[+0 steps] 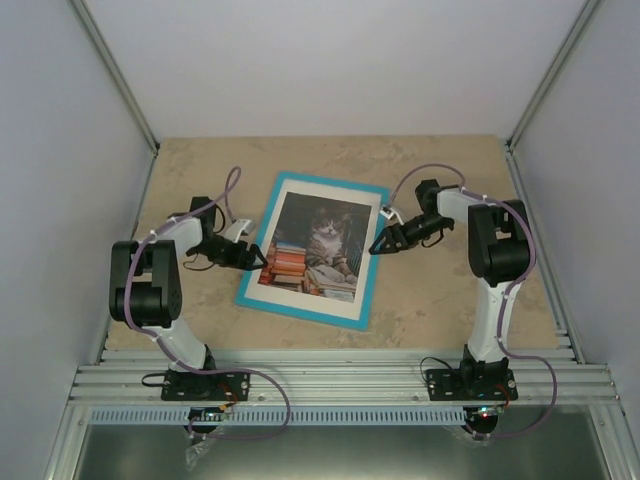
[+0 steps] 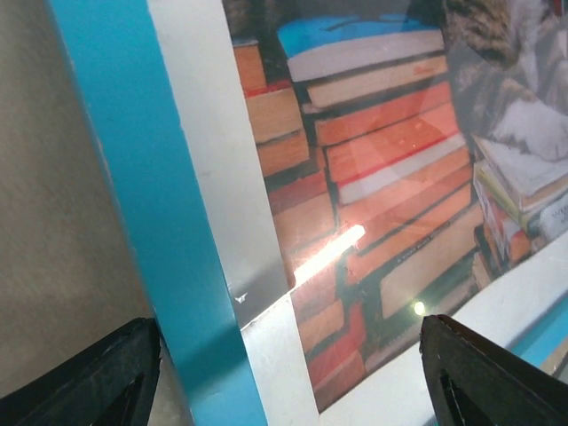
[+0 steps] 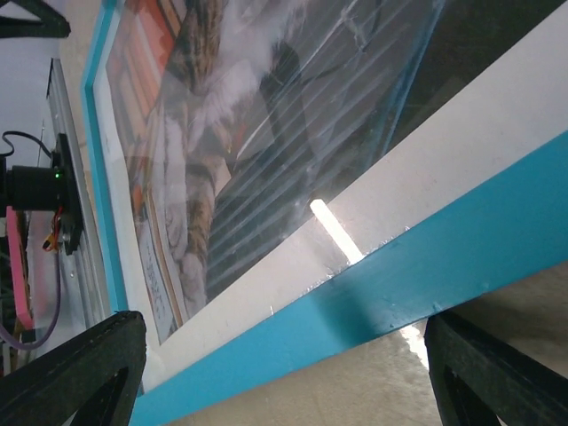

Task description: Put the photo into the frame

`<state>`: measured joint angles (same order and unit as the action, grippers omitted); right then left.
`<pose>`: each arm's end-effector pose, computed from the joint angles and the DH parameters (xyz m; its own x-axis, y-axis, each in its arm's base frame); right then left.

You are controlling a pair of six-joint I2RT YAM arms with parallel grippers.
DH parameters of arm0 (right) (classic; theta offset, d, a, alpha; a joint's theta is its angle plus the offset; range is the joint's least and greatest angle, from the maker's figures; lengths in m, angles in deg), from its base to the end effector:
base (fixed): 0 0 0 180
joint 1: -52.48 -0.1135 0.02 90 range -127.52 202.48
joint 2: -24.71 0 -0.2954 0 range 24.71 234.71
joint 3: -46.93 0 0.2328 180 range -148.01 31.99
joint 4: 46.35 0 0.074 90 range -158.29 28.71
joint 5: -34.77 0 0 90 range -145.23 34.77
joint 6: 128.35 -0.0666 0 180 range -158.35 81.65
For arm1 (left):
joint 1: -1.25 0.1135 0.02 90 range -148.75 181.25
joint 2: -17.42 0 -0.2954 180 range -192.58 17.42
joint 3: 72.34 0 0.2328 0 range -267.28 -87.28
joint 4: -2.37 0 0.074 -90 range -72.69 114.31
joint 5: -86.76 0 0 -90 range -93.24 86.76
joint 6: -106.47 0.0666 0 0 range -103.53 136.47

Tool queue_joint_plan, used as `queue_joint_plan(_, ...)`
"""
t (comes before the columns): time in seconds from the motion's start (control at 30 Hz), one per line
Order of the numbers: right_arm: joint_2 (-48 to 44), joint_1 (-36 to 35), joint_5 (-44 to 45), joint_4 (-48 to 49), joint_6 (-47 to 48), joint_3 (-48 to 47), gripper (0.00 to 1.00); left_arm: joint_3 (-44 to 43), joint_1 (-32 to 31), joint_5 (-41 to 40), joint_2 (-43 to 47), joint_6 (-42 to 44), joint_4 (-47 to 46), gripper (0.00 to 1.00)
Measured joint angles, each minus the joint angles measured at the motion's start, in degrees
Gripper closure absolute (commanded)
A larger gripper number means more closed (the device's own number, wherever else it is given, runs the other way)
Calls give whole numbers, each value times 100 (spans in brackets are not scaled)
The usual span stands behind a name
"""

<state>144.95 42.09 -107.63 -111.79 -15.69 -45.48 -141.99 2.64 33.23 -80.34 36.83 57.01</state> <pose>0.3526 0.1183 0.1456 -0.8809 -0.4005 -0.2521 -0.4389 0.4920 0.7519 0.2822 -0.0328 0.1700 -0.9105 0.2578 -0.3235 0.3971 0.7638 -0.5089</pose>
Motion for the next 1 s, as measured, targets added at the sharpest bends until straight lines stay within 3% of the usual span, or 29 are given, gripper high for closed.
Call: queue_joint_plan(1.0, 35, 103, 444, 365, -350, -262, 10, 205, -417, 72, 343, 1777, 986, 20)
